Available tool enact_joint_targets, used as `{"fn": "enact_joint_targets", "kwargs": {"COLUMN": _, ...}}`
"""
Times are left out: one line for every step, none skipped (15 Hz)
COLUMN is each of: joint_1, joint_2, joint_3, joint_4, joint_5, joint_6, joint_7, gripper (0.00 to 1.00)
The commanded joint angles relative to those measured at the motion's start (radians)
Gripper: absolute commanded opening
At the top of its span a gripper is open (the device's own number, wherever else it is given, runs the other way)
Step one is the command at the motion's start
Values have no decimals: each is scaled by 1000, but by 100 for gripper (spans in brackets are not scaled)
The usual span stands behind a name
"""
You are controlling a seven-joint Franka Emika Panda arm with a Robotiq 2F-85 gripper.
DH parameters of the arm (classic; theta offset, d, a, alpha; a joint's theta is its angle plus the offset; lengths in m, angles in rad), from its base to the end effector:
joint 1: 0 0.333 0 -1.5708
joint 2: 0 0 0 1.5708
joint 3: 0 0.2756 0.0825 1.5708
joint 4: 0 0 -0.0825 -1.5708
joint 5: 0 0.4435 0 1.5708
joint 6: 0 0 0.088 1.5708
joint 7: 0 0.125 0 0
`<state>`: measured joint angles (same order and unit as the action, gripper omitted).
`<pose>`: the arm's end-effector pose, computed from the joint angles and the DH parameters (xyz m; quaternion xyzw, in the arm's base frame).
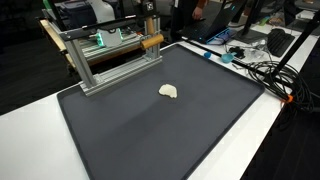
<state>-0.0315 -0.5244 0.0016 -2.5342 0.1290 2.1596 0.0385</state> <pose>0.4758 -0.0072 0.3890 -0.9935 0.0658 -0.0745 0.0560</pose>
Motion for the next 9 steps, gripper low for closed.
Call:
{"fn": "enact_joint_targets", "kwargs": {"joint_1": -4, "joint_2": -23, "joint_3": -5, "joint_4": 6, "joint_5": -49, "joint_6": -8, "joint_7": -19, "gripper": 22}}
{"fn": "enact_joint_targets", "kwargs": {"joint_1": -6, "joint_2": -24, "joint_3": -2, "joint_4": 9, "joint_5": -72, "joint_6": -11, "joint_7": -26, "gripper": 22}}
{"fn": "enact_joint_targets", "kwargs": {"joint_1": -9, "joint_2": -20, "joint_3": -1, "joint_4": 14, "joint_5": -94, "joint_6": -11, "joint_7": -28, "gripper": 22}}
{"fn": "enact_joint_targets", "kwargs": {"joint_1": -6, "joint_2": -15, "joint_3": -5, "joint_4": 20, "joint_5": -107, "joint_6": -24, "joint_7": -39, "gripper": 22}}
{"fn": "enact_joint_targets", "kwargs": {"joint_1": -1, "joint_2": -17, "joint_3": -9, "joint_4": 20, "joint_5": -117, "joint_6": -31, "joint_7": -54, "gripper": 22}}
{"fn": "enact_joint_targets", "kwargs": {"joint_1": 4, "joint_2": -21, "joint_3": -12, "joint_4": 17, "joint_5": -128, "joint_6": -39, "joint_7": -73, "gripper": 22}}
{"fn": "enact_joint_targets", "kwargs": {"joint_1": 3, "joint_2": -24, "joint_3": -9, "joint_4": 14, "joint_5": -141, "joint_6": -44, "joint_7": -80, "gripper": 22}}
{"fn": "enact_joint_targets", "kwargs": {"joint_1": 7, "joint_2": -27, "joint_3": -14, "joint_4": 12, "joint_5": -146, "joint_6": -54, "joint_7": -98, "gripper": 22}}
{"fn": "enact_joint_targets", "kwargs": {"joint_1": 7, "joint_2": -32, "joint_3": -15, "joint_4": 8, "joint_5": -154, "joint_6": -61, "joint_7": -107, "gripper": 22}}
